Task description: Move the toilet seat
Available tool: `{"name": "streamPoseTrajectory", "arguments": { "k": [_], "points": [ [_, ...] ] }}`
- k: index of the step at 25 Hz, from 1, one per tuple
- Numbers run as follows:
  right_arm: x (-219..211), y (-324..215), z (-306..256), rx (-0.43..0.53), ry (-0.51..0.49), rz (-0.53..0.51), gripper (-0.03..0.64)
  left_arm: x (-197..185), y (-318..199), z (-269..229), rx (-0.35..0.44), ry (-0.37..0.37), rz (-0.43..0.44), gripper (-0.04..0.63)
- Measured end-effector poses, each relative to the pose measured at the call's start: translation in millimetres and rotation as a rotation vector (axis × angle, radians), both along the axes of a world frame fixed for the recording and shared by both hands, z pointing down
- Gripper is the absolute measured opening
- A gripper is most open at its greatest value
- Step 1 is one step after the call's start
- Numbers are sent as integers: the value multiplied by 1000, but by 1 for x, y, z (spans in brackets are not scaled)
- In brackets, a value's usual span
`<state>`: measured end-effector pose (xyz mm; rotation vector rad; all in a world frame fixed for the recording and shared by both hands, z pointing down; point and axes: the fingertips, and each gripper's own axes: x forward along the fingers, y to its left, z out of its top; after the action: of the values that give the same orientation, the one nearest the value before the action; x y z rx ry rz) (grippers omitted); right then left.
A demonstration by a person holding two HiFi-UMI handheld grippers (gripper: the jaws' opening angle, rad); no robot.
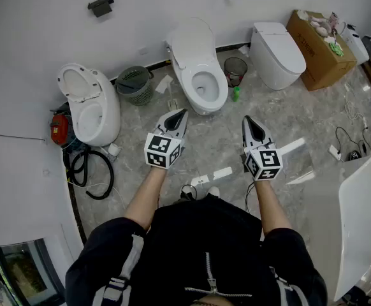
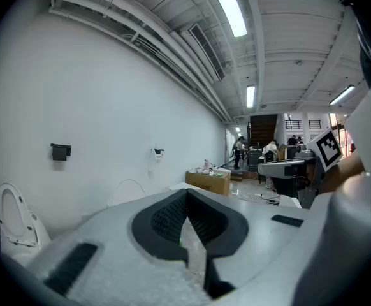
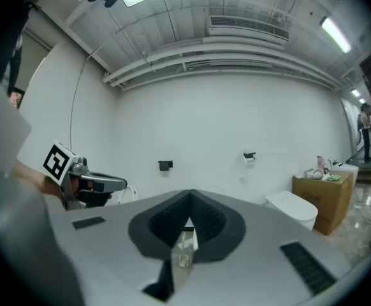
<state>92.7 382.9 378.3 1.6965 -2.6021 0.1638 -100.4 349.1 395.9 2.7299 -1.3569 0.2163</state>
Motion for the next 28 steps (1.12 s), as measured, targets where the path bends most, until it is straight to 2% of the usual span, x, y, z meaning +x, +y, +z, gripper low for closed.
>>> {"name": "streamPoseTrajectory", "arguments": {
  "k": [18,28],
  "points": [
    [47,16,4,1,-20,-42,3,52,20,-15,56,4,-15,5],
    [72,-3,7,21,-37,-31,3,78,1,-7,36,-3,3,5]
  ]
}}
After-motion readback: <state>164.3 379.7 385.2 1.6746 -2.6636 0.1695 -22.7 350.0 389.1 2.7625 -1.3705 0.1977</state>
